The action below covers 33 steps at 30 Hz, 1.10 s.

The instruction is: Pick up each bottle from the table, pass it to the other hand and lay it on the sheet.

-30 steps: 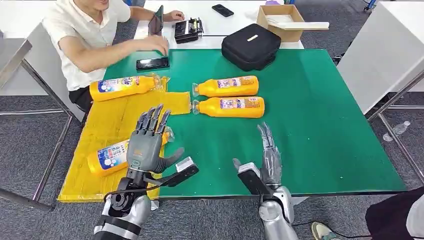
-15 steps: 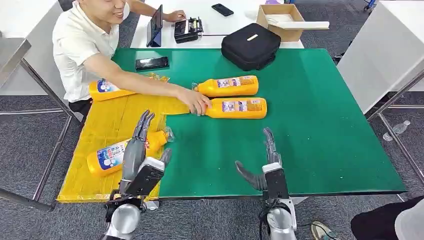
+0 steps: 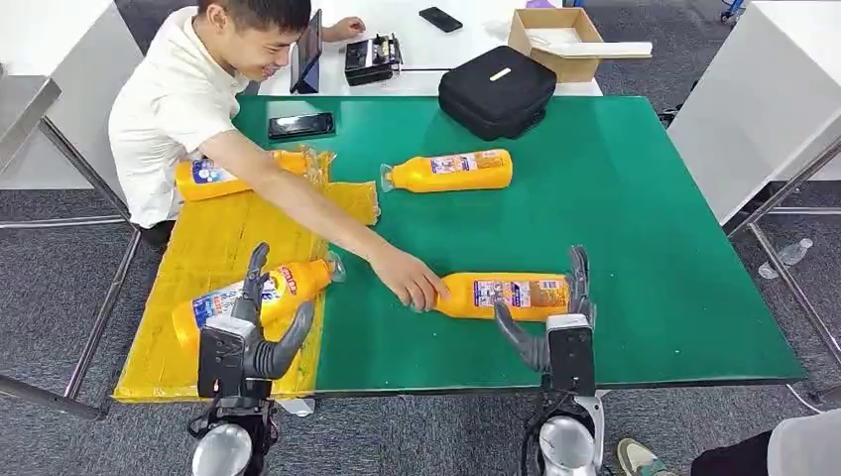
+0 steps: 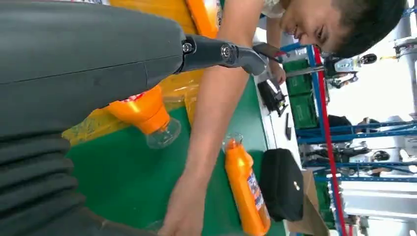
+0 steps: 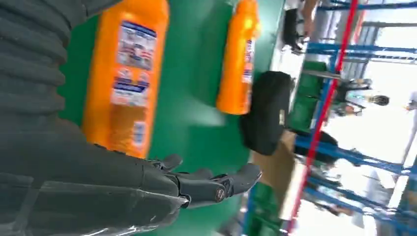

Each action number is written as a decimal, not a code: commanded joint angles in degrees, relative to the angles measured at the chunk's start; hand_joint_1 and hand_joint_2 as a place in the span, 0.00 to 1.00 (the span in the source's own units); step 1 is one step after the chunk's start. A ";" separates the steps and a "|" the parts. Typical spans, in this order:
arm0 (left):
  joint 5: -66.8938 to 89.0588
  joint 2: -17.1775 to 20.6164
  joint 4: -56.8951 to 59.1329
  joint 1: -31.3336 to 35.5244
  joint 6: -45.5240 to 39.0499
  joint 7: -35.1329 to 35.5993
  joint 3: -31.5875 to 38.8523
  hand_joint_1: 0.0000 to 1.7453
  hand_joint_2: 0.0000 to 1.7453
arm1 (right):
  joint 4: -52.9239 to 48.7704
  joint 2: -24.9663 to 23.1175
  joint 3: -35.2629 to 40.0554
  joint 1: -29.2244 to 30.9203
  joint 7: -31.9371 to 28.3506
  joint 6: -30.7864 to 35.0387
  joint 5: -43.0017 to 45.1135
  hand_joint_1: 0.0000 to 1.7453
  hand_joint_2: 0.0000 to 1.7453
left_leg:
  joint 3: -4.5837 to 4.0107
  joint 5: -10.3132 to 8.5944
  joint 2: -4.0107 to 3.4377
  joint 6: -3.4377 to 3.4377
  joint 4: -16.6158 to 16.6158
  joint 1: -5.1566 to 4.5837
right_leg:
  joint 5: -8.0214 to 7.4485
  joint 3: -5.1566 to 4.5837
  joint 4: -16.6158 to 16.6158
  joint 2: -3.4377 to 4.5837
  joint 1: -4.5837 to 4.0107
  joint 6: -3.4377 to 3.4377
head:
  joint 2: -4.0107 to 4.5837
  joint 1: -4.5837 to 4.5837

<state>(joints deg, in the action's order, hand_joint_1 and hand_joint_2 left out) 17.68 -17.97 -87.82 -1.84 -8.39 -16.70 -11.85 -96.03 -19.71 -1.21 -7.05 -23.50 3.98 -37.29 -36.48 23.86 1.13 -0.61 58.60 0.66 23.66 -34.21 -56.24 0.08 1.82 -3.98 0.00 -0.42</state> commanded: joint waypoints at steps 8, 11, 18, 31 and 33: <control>6.76 -2.03 -0.81 -2.10 -0.27 -3.87 -5.05 0.00 1.00 | 4.79 5.24 6.04 -0.38 12.86 5.93 -35.82 0.00 1.00 | 0.13 0.04 -0.03 -0.01 -0.03 0.01 | 0.04 0.14 0.07 -0.03 -0.04 0.13 | 0.00 -0.02; 6.49 -2.03 1.65 0.01 0.25 -4.72 -7.25 0.00 1.00 | 11.94 7.97 6.39 3.38 15.06 5.89 -39.68 0.00 1.00 | 0.23 0.07 -0.03 -0.02 -0.04 0.09 | 0.04 0.28 0.15 -0.04 -0.12 0.19 | 0.00 -0.02; 5.96 -2.03 2.92 1.49 0.28 -4.20 -8.17 0.00 1.00 | 16.07 9.99 7.66 6.39 16.91 5.12 -43.77 0.00 1.00 | 0.45 0.10 -0.05 -0.05 -0.06 0.08 | 0.07 0.52 0.20 -0.10 -0.14 0.31 | 0.00 -0.02; 4.26 -2.03 1.98 1.77 1.92 -2.78 -8.79 0.00 1.00 | 21.35 12.30 6.28 9.43 19.58 2.83 -45.17 0.00 1.00 | 0.25 0.05 0.00 -0.03 0.00 0.07 | 0.04 0.30 0.11 -0.10 -0.12 0.21 | 0.00 -0.04; 4.31 -2.03 1.77 1.82 2.22 -2.25 -9.00 0.00 1.00 | 22.98 12.51 5.70 10.10 19.90 2.59 -45.33 0.00 1.00 | 0.36 0.09 -0.03 -0.03 -0.01 0.06 | 0.08 0.41 0.12 -0.10 -0.12 0.28 | 0.00 -0.02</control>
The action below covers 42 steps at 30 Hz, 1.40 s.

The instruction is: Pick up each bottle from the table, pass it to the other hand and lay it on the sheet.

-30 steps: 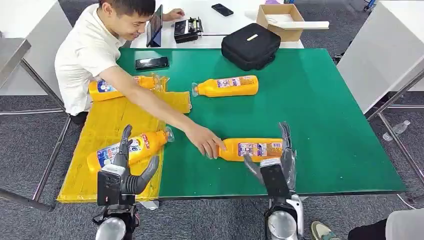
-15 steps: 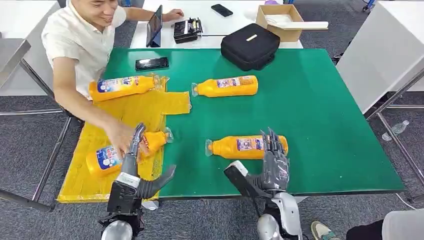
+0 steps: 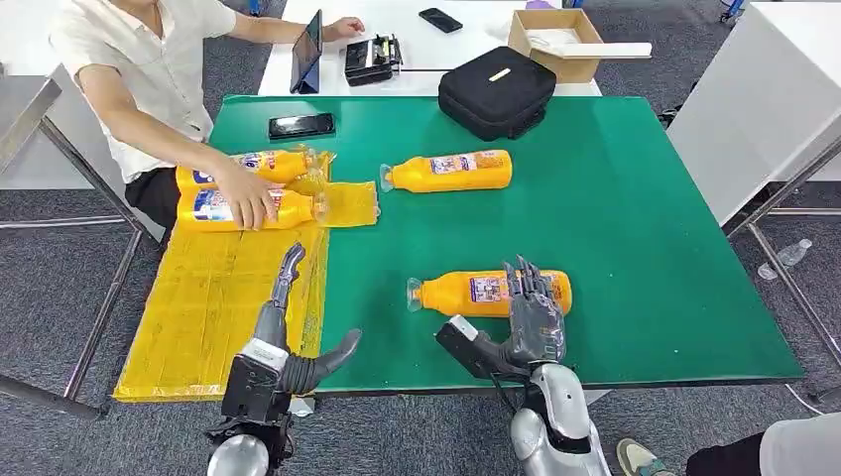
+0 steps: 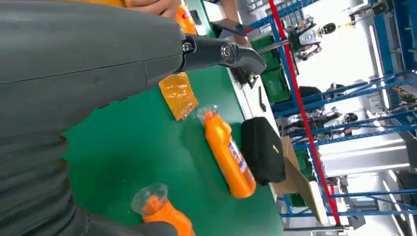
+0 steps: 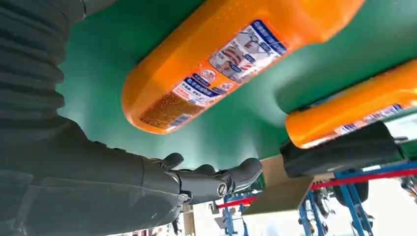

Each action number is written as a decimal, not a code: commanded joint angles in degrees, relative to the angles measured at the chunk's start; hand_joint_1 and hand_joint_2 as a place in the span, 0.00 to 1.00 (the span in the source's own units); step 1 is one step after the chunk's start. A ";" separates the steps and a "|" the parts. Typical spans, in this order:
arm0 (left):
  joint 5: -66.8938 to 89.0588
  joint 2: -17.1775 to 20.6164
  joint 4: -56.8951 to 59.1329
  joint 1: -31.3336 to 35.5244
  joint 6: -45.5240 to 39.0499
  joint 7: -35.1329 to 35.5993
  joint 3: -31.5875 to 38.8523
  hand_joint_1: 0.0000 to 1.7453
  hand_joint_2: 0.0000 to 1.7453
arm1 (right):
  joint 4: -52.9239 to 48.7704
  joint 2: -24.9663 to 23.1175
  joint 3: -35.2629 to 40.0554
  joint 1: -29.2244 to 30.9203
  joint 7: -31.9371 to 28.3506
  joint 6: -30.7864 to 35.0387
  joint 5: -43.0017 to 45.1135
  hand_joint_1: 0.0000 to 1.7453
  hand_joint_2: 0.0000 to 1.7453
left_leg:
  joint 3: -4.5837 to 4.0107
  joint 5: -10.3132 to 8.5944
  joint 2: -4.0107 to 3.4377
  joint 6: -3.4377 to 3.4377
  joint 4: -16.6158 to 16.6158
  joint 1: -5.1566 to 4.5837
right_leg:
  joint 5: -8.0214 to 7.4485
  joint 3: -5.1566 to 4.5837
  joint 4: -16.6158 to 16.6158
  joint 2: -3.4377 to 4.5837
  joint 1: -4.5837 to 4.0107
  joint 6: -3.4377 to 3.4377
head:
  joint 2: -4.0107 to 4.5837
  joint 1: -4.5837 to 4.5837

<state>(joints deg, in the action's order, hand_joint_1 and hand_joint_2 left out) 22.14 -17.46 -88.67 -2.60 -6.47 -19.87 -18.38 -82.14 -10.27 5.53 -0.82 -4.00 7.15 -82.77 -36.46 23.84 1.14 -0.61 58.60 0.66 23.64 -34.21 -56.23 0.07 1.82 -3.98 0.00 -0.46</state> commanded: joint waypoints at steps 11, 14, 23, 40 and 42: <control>-0.14 -2.54 2.56 2.60 0.34 0.98 -2.61 0.00 1.00 | 9.62 3.36 -1.21 3.98 0.31 -0.63 0.18 0.00 1.00 | 0.07 0.03 0.03 -0.01 0.01 0.04 | 0.04 0.12 0.03 -0.10 -0.06 0.12 | 0.00 0.00; -0.10 -2.54 2.58 2.54 0.44 1.22 -2.64 0.00 1.00 | 9.66 3.13 -1.42 4.00 0.40 -0.67 0.27 0.00 1.00 | 0.17 0.08 -0.01 -0.02 0.03 0.05 | 0.07 0.23 0.04 -0.08 -0.09 0.19 | 0.00 0.00; 1.63 -2.54 5.30 4.69 0.91 3.49 -4.43 0.00 1.00 | 15.78 3.58 -3.35 8.82 0.54 -0.35 0.32 0.00 1.00 | 0.24 0.10 -0.07 -0.03 0.03 0.06 | 0.06 0.30 0.07 -0.05 -0.11 0.23 | 0.00 -0.02; 1.75 -2.54 6.34 5.61 0.77 3.53 -6.19 0.00 1.00 | 27.04 5.16 -6.24 17.29 2.81 4.21 -4.75 0.00 1.00 | 0.25 0.08 -0.02 -0.05 0.03 0.05 | 0.06 0.34 0.07 -0.10 -0.11 0.21 | 0.00 0.00; 1.75 -2.54 6.34 5.64 0.77 3.53 -6.19 0.00 1.00 | 27.61 4.97 -7.26 17.70 2.59 4.37 -4.37 0.00 1.00 | 0.11 0.01 0.02 -0.03 0.01 0.01 | 0.02 0.16 0.03 -0.09 -0.04 0.10 | 0.00 -0.02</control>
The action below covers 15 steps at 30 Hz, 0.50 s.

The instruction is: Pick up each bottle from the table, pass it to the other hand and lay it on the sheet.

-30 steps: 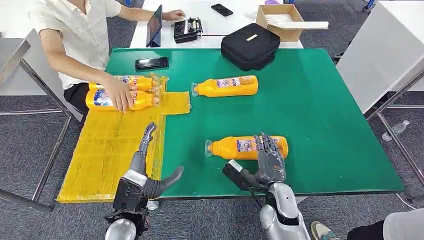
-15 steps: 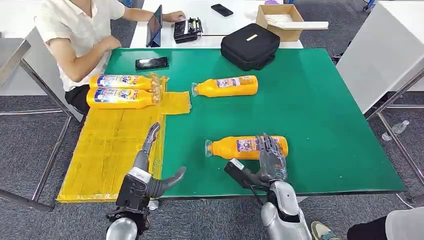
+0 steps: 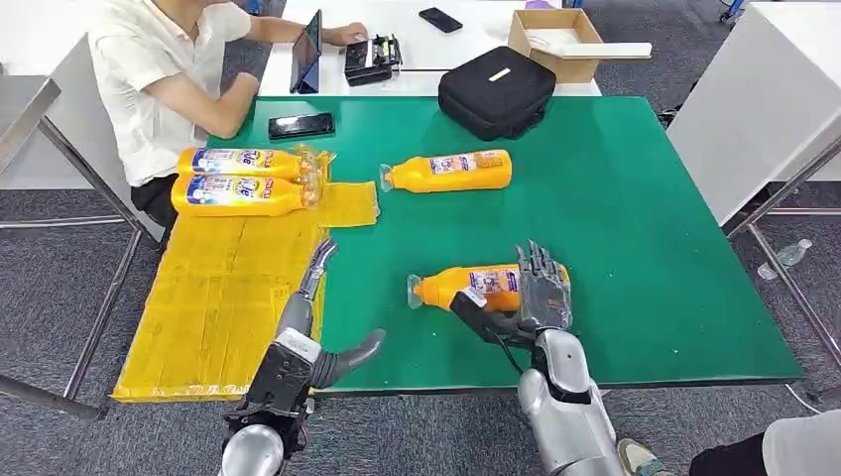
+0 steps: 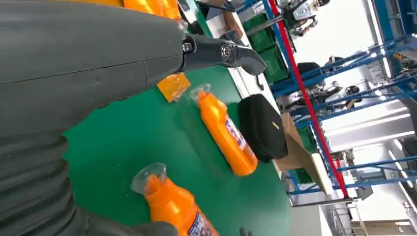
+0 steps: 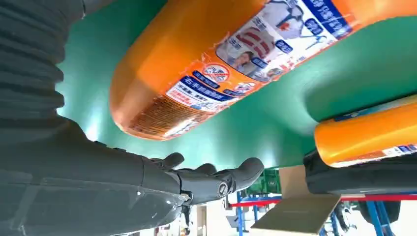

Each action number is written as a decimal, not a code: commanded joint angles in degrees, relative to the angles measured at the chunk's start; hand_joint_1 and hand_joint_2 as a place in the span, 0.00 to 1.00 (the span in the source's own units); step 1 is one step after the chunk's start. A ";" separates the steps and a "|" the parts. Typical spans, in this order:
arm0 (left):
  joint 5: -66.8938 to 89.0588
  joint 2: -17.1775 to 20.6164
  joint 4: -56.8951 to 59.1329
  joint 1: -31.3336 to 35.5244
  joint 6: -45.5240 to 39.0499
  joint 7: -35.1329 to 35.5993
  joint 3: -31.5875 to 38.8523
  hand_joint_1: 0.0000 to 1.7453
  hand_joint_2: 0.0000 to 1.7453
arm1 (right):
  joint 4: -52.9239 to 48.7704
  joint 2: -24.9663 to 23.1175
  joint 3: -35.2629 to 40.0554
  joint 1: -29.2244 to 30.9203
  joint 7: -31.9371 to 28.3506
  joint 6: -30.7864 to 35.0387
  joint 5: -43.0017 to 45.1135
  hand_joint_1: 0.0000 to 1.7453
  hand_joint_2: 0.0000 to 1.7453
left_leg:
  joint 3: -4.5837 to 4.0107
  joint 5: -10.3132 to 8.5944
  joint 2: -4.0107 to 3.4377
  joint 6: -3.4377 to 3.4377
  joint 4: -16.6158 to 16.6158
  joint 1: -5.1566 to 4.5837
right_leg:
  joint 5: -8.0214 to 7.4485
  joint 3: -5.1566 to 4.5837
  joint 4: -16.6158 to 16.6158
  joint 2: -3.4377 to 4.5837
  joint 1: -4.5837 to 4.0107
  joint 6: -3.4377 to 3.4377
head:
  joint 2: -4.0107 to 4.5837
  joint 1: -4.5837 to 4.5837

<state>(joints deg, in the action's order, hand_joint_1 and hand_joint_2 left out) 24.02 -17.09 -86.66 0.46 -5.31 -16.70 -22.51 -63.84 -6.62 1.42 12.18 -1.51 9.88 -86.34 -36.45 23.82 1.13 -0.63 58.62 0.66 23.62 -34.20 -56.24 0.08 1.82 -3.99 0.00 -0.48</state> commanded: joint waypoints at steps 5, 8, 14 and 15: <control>0.20 -2.91 4.70 2.88 -0.29 0.51 -2.09 0.00 1.00 | 13.37 1.11 -4.05 6.07 -0.17 0.84 -1.20 0.00 1.00 | 0.07 0.02 0.04 -0.02 0.00 0.02 | 0.03 0.13 0.03 -0.09 -0.04 0.10 | 0.00 0.00; 0.50 -2.91 4.60 2.70 -0.05 1.05 -1.75 0.00 1.00 | 15.78 1.58 -4.04 6.68 0.72 -0.09 -2.68 0.00 1.00 | 0.26 0.11 -0.06 -0.03 0.01 0.06 | 0.07 0.34 0.08 -0.05 -0.11 0.22 | 0.00 0.00; 0.75 -2.91 4.25 2.32 0.32 1.23 -1.08 0.00 1.00 | 18.35 2.97 -4.21 6.61 1.02 -1.54 -3.66 0.00 1.00 | 0.10 0.03 0.04 -0.02 0.00 0.04 | 0.04 0.16 0.06 -0.10 -0.06 0.11 | 0.00 0.00; 0.83 -2.91 4.06 2.19 0.40 1.22 -0.90 0.00 1.00 | 19.01 3.43 -4.28 6.64 1.14 -1.96 -3.66 0.00 1.00 | 0.27 0.08 0.07 -0.03 -0.02 0.05 | 0.09 0.38 0.11 -0.17 -0.10 0.20 | 0.00 0.00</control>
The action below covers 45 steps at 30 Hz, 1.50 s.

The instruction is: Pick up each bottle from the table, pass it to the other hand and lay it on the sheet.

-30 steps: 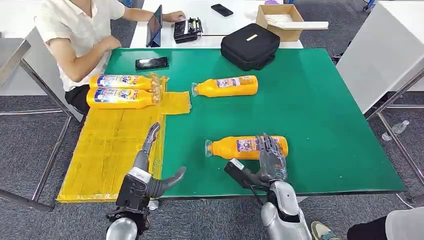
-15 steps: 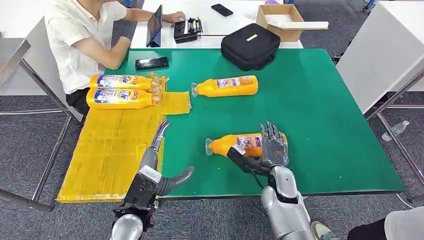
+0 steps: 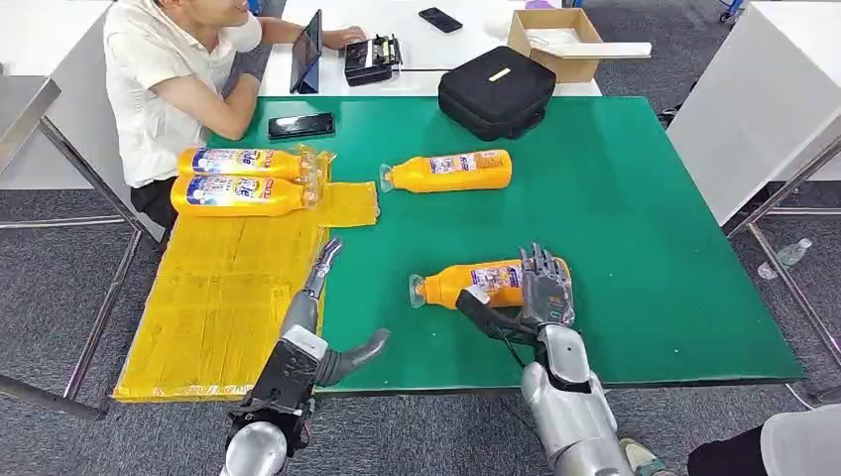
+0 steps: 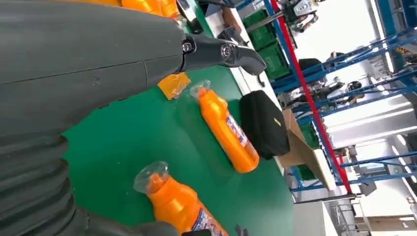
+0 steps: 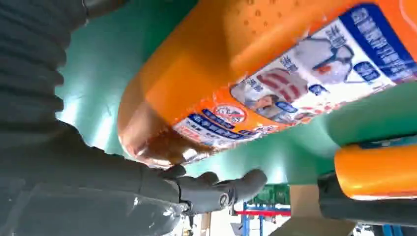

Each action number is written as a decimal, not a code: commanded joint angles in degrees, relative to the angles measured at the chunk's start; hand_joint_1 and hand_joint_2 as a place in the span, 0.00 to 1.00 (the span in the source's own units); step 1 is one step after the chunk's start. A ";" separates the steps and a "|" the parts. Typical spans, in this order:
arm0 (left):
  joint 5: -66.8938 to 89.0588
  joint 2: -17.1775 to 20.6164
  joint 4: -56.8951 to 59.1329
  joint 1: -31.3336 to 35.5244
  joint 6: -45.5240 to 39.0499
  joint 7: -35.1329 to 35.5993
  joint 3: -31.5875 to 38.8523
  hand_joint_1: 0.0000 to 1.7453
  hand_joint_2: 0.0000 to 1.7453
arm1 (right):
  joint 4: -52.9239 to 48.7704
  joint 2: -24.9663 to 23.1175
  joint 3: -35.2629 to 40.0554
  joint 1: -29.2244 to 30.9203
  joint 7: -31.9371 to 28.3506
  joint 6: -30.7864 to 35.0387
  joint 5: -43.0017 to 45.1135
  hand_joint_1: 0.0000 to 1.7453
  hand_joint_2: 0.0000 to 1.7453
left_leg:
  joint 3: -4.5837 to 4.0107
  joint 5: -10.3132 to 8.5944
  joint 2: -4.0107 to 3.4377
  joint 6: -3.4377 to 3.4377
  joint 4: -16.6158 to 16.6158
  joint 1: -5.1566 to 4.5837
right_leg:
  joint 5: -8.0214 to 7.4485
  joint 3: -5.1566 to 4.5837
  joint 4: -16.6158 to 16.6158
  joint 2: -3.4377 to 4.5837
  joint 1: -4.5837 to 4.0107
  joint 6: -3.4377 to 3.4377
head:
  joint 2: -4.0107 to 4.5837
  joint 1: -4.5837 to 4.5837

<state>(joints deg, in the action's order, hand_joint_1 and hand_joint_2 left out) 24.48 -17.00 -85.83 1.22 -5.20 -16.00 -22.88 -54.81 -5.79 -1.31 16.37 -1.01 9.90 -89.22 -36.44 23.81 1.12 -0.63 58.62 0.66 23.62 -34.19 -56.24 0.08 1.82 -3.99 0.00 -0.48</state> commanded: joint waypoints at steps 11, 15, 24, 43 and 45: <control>0.05 -3.00 4.12 1.94 1.05 -0.25 -0.63 0.00 1.00 | 16.95 5.84 -1.83 3.96 -1.53 -4.75 0.66 1.00 1.00 | 0.41 -0.01 0.20 -0.05 -0.03 0.06 | 0.05 0.51 0.16 -0.27 -0.09 0.17 | 0.00 0.00; -0.13 -3.00 3.88 1.76 1.11 -0.51 -0.45 0.00 1.00 | 18.53 6.83 -0.38 4.40 -2.33 -3.28 0.56 1.00 1.00 | 0.60 0.00 0.24 -0.06 -0.03 0.06 | 0.08 0.57 0.21 -0.30 -0.10 0.17 | 0.00 0.00; -0.57 -3.00 3.84 1.82 1.20 -0.99 -0.76 0.00 1.00 | 18.38 7.74 1.33 4.23 -3.43 -3.50 0.78 1.00 1.00 | 0.83 0.09 0.21 -0.09 -0.04 0.09 | 0.09 0.45 0.28 -0.27 -0.14 0.17 | 0.00 0.02; -4.42 -3.00 5.15 2.62 1.51 -2.83 -0.86 0.00 1.00 | 16.26 8.70 -3.25 1.22 -17.39 -11.03 22.74 1.00 1.00 | 1.21 0.19 -0.09 -0.05 -0.06 0.11 | 0.07 0.65 0.35 -0.04 -0.22 0.22 | 0.00 0.02; -4.42 -3.00 5.15 2.62 1.51 -2.83 -0.86 0.00 1.00 | 16.26 8.70 -3.25 1.22 -17.39 -11.03 22.74 1.00 1.00 | 1.25 0.19 -0.12 -0.07 -0.06 0.10 | 0.07 0.68 0.36 -0.03 -0.22 0.23 | 0.00 0.02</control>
<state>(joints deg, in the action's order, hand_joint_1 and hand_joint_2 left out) 20.22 -17.00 -84.61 1.79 -3.74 -18.86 -22.84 -42.53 2.80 -3.08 21.89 -18.93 1.20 -66.58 -35.19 24.05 0.68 -0.68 58.62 0.66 23.64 -33.70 -56.03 0.47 1.74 -3.98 0.00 -0.46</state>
